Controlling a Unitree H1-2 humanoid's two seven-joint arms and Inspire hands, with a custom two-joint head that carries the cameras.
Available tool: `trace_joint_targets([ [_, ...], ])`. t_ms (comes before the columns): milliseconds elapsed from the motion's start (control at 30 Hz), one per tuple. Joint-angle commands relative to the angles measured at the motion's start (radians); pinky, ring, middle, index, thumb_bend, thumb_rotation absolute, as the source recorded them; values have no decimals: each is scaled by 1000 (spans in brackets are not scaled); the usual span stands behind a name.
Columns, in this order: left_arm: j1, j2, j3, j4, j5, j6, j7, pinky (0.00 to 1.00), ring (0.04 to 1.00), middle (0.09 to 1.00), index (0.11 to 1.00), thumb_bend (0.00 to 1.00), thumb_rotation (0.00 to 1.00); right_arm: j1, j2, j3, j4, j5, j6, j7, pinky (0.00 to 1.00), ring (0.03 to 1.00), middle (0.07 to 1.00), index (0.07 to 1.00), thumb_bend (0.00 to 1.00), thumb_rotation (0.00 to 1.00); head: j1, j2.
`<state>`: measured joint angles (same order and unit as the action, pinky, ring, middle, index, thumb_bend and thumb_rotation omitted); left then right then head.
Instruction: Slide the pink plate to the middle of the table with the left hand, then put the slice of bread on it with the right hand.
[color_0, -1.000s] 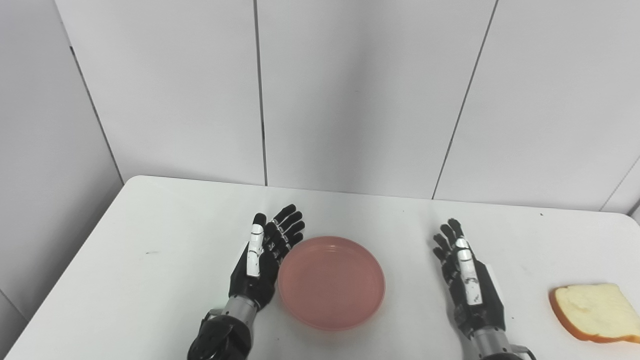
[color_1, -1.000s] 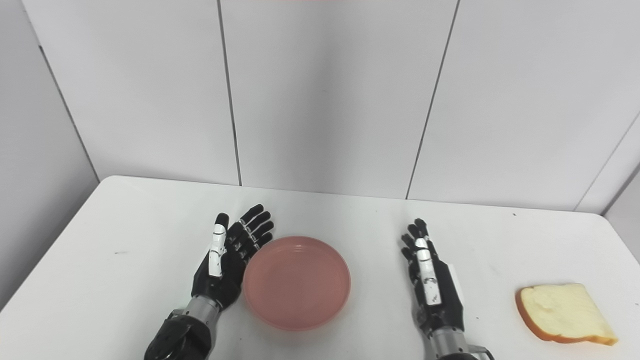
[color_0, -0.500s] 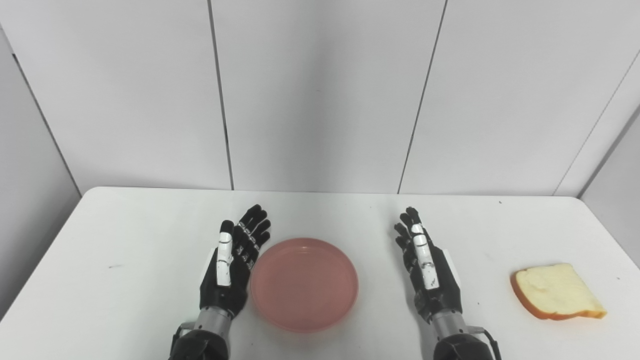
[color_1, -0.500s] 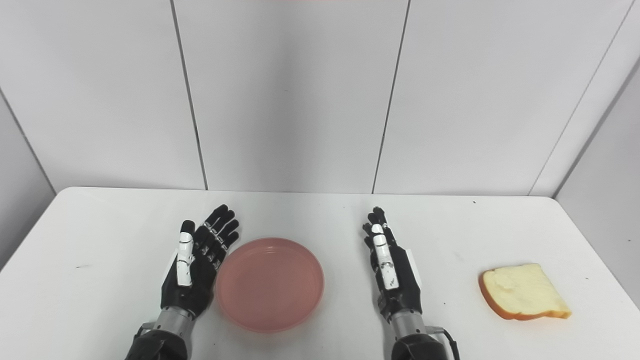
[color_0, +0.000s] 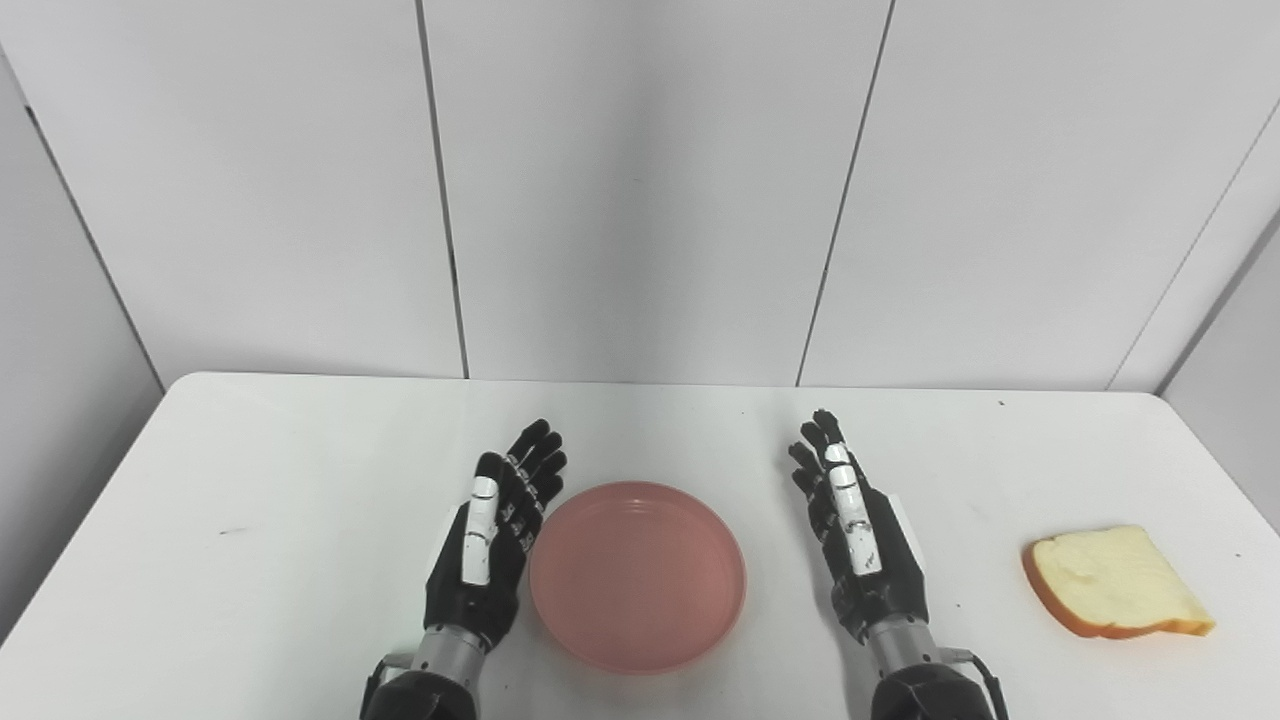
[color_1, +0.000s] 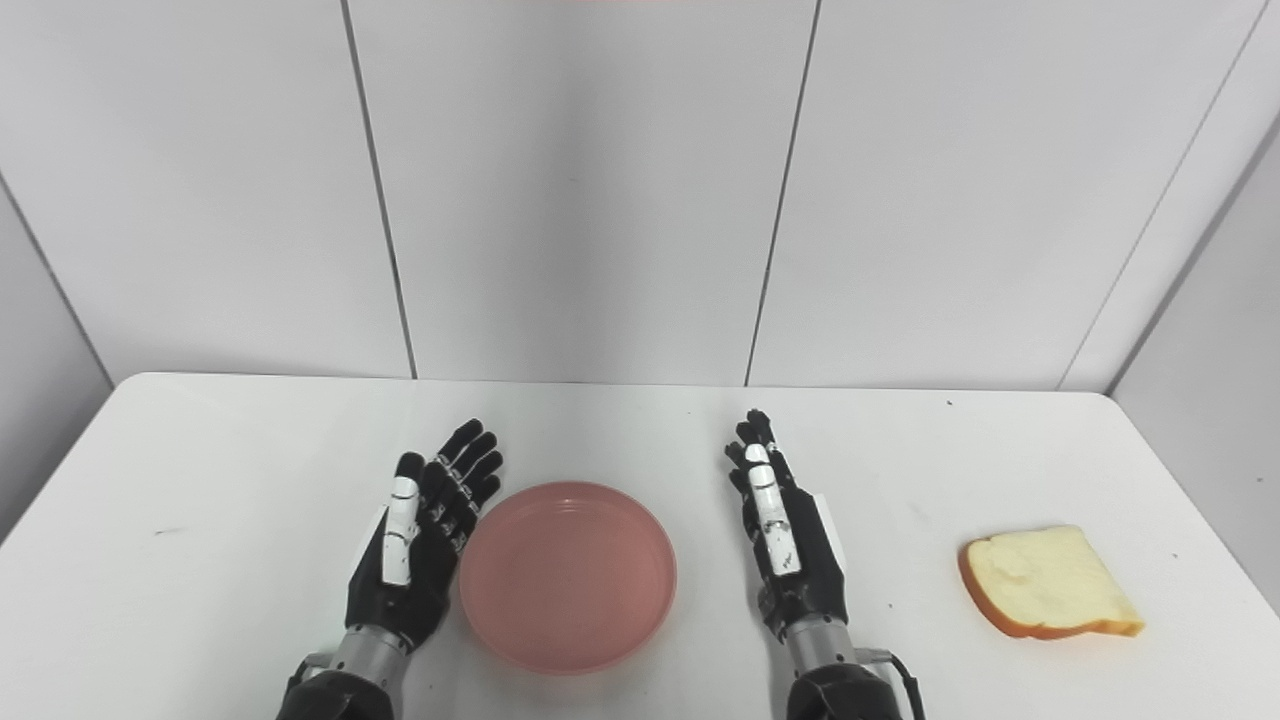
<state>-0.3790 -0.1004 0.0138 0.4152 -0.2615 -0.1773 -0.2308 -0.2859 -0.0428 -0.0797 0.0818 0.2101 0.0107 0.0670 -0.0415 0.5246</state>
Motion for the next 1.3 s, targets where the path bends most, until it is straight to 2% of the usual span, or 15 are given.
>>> trace_joint_targets([
  [0,42,-18,-12,58,-4,-12,-21,980,943,922,862,699,951,-19,-16,-6,-32,13,-20,20,998,962,978,977,675,854,3,1],
  [67,39,-15,-15,63,-2,-12,-24,996,952,931,868,698,959,-20,-22,-9,-29,18,-29,27,1000,968,982,982,686,856,6,0],
  [267,23,5,-23,82,51,-66,-4,997,960,942,884,699,987,-21,-32,-17,-37,21,-37,27,989,964,975,981,709,861,5,-4],
  [367,20,15,-28,75,109,-75,33,991,955,938,884,705,997,-21,-38,-19,-47,18,-38,27,981,961,970,979,718,872,0,-4],
  [500,17,30,-46,46,188,-51,87,1000,962,958,912,705,1000,-28,-64,-23,-70,18,-29,37,996,962,973,978,674,855,-8,-3],
  [633,13,30,-51,20,223,-25,124,983,955,953,916,658,1000,-46,-145,-16,-76,-48,-54,62,982,959,966,976,667,770,-29,-8],
  [767,10,30,-54,10,225,0,128,962,958,958,918,635,1000,-53,-214,-31,-116,-27,-4,95,940,932,932,957,705,579,-68,-12],
  [867,10,35,-50,-1,205,31,115,983,967,968,920,636,1000,-61,-293,-33,-155,-48,10,124,918,926,929,953,713,537,-140,-15],
  [900,10,36,-50,-4,203,35,113,986,966,968,918,637,1000,-62,-310,-33,-167,-62,17,125,893,915,924,948,720,528,-140,-15],
  [933,13,39,-49,-12,203,39,112,983,964,968,917,638,1000,-60,-339,-35,-187,-88,24,125,864,901,918,943,729,513,-178,-12],
  [967,14,41,-49,-18,203,42,111,978,963,968,916,639,1000,-59,-359,-36,-201,-105,28,125,845,892,914,940,736,500,-178,-12],
  [1100,23,51,-36,-71,187,101,105,983,974,979,942,639,1000,-55,-468,-51,-221,-158,36,152,834,887,904,945,779,479,-269,-8],
  [1200,22,63,-29,-88,167,123,92,996,984,987,950,646,1000,-45,-522,-75,-210,-174,33,156,836,896,913,944,778,365,-299,-2],
  [1267,23,71,-27,-103,157,140,90,999,985,985,945,654,1000,-36,-554,-86,-209,-191,40,159,858,905,925,951,785,336,-318,11],
])
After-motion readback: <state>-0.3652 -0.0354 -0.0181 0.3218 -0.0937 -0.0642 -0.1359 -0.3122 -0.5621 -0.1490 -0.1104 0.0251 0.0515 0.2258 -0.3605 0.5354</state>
